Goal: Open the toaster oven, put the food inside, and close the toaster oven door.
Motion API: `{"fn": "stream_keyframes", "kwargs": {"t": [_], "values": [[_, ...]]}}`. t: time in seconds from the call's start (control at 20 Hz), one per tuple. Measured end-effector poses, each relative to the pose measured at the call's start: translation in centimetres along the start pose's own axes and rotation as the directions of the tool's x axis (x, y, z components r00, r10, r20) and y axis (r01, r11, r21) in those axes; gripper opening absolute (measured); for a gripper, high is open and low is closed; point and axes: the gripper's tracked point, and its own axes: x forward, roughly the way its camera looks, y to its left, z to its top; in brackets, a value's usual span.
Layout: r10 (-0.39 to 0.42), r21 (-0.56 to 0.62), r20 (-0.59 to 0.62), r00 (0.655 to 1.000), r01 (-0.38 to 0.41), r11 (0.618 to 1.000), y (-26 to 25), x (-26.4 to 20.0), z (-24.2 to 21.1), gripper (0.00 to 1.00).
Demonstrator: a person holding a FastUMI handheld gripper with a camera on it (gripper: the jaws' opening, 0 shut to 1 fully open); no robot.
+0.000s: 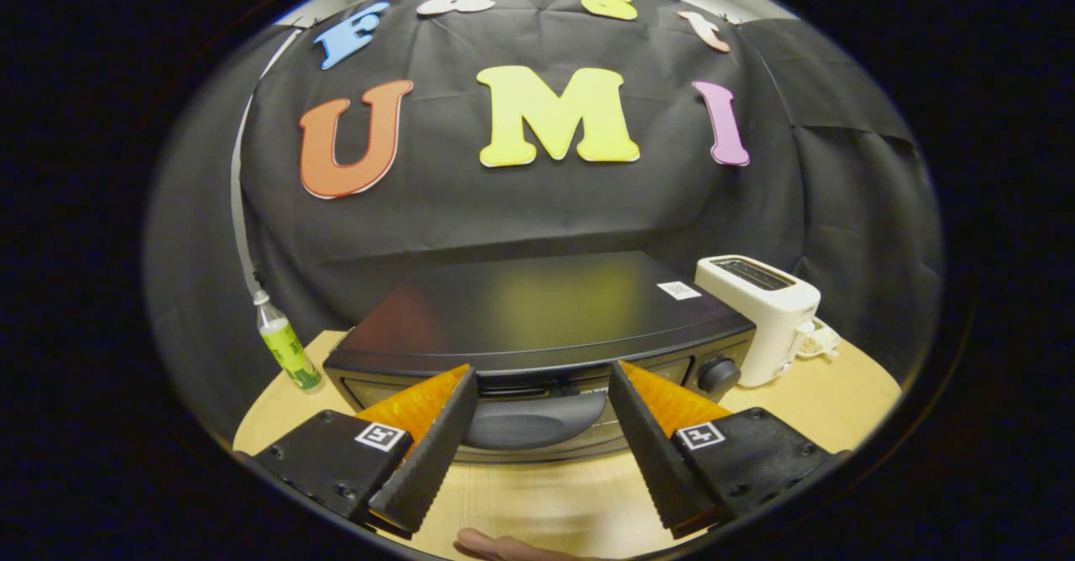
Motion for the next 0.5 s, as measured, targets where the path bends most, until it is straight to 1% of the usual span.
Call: {"fn": "stream_keyframes", "kwargs": {"t": [0.1, 0.15, 0.25, 0.3, 0.4, 0.5], "values": [[0.006, 0.015, -0.019, 1.0, -0.006, 1.0, 0.1, -0.2, 0.1, 1.0], [-0.001, 0.006, -0.047, 0.999, 0.002, 1.0, 0.3, -0.1, -0.4, 1.0], [-0.028, -0.031, -0.063, 0.998, 0.026, 0.999, 0.3, -0.2, -0.5, 1.0], [-0.031, -0.031, -0.06, 0.998, 0.029, 0.999, 0.2, -0.3, -0.5, 1.0], [-0.011, -0.007, -0.061, 0.998, 0.011, 1.0, 0.1, -0.6, -0.8, 1.0], [0.015, 0.043, -0.079, 0.997, -0.012, 0.999, -0.1, -1.3, -1.5, 1.0]]}}
